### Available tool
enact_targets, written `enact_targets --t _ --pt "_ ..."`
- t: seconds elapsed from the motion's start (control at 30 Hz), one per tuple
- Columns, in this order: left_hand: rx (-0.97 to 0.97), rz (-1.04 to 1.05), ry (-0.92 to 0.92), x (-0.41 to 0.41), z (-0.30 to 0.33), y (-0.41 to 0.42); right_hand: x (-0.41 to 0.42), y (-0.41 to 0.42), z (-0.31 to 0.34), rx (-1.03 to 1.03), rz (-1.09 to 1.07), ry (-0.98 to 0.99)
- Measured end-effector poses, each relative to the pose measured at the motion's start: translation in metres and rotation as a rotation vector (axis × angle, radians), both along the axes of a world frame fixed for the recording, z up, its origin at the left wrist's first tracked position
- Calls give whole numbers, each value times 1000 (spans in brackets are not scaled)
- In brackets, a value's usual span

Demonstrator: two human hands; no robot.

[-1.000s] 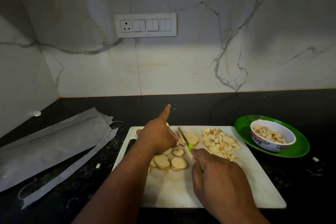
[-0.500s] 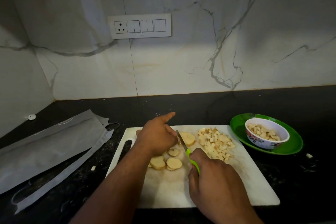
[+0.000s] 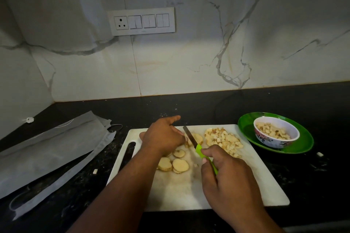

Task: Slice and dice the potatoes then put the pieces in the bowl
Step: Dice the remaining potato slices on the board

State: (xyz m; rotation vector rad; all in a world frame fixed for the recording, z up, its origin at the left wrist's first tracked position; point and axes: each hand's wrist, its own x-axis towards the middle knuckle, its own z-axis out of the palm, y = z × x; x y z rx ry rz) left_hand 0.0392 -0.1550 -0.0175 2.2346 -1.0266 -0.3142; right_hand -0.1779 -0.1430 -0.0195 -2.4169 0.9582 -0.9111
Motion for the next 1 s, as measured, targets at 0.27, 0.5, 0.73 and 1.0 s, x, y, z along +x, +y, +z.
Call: enact_targets --t 0.27,0.5,0.73,1.0 --pt "13 -30 87 7 -1 4 0 -4 -6 42 -17 -49" --pt "68 -73 -4 9 11 13 -2 -5 -6 36 6 -43" --pt "112 -86 -78 5 7 9 -1 -3 -3 22 1 -34" --pt "81 -55 -14 9 -1 4 8 2 -3 -99 8 138"
